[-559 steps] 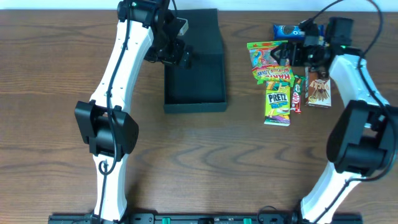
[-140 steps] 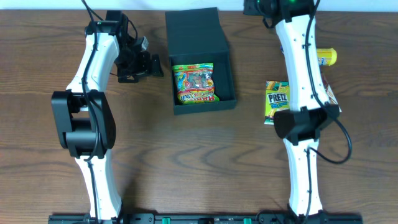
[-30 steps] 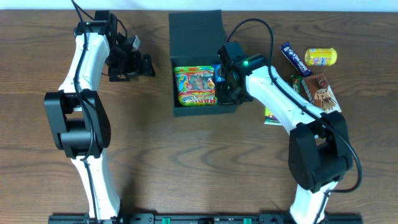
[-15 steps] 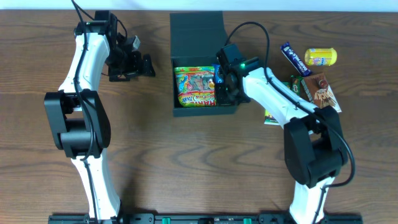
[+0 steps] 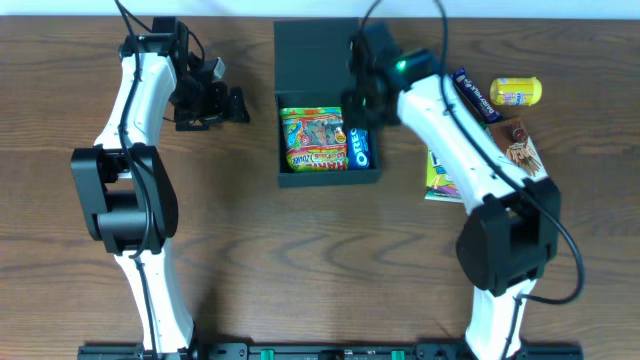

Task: Pack container
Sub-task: 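Open the right gripper and withdraw it toward the snack pile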

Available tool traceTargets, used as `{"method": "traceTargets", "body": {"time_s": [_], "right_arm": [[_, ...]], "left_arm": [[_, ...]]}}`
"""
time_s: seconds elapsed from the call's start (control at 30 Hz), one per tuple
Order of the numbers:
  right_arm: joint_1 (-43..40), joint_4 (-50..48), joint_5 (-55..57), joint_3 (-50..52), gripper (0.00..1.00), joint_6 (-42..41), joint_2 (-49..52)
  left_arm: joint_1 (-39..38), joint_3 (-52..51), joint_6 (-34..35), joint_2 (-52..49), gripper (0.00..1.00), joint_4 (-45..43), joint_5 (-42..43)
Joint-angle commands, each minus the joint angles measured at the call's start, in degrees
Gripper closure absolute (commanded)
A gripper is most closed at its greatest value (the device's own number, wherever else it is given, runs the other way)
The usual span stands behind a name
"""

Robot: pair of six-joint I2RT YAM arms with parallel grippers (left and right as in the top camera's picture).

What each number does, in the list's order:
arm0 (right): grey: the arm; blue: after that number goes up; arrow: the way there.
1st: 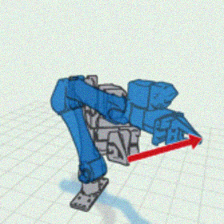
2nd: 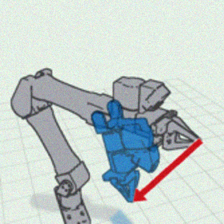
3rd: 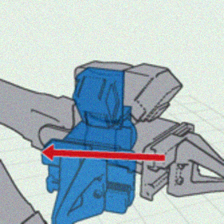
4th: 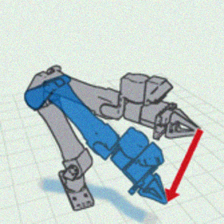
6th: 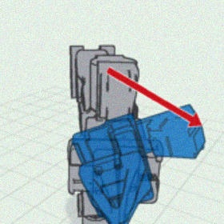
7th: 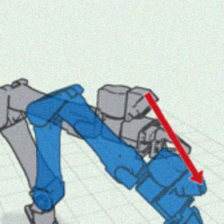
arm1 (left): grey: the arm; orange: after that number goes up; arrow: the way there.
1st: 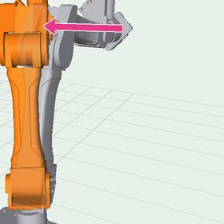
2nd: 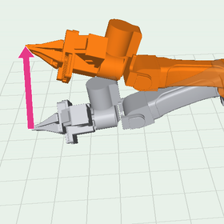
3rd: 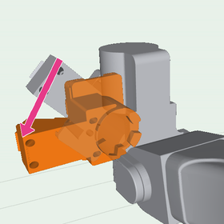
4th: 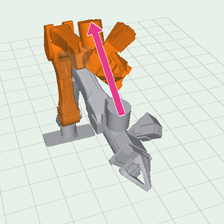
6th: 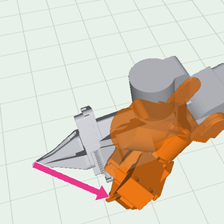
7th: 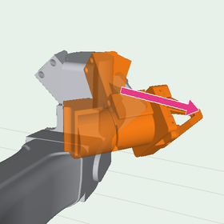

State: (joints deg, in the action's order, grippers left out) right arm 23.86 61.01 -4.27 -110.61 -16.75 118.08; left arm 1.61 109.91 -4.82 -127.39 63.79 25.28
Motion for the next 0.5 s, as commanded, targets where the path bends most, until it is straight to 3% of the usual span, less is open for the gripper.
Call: {"method": "traceTargets", "body": {"time_s": [0.0, 0.03, 0.2, 0.37, 0.47], "right_arm": [[-1.77, 1.09, 5.16, -6.56, 0.71, 3.32, -0.33], [-2.14, 1.2, 8.26, -7.93, 0.4, 3.65, -0.33], [-4.57, 1.64, 22.38, -9.44, 0.25, 3.56, -0.33], [-8.52, 1.73, 24.0, -9.4, 0.05, 3.56, -0.33], [-12.79, 2.25, 23.15, -9.27, 0.02, 3.67, -0.33]], "left_arm": [[-0.02, 1.05, -0.98, 1.31, 0.05, 0.02, -0.2], [-0.02, 1.05, -0.98, 1.31, 0.05, 0.02, -0.2], [-0.02, 1.05, -0.98, 1.31, 0.05, -0.28, -0.2], [-0.02, 1.05, -0.96, 1.31, 0.05, -1.2, -0.17], [-0.02, 1.05, -0.96, 1.31, 0.04, -1.33, -0.17]]}}
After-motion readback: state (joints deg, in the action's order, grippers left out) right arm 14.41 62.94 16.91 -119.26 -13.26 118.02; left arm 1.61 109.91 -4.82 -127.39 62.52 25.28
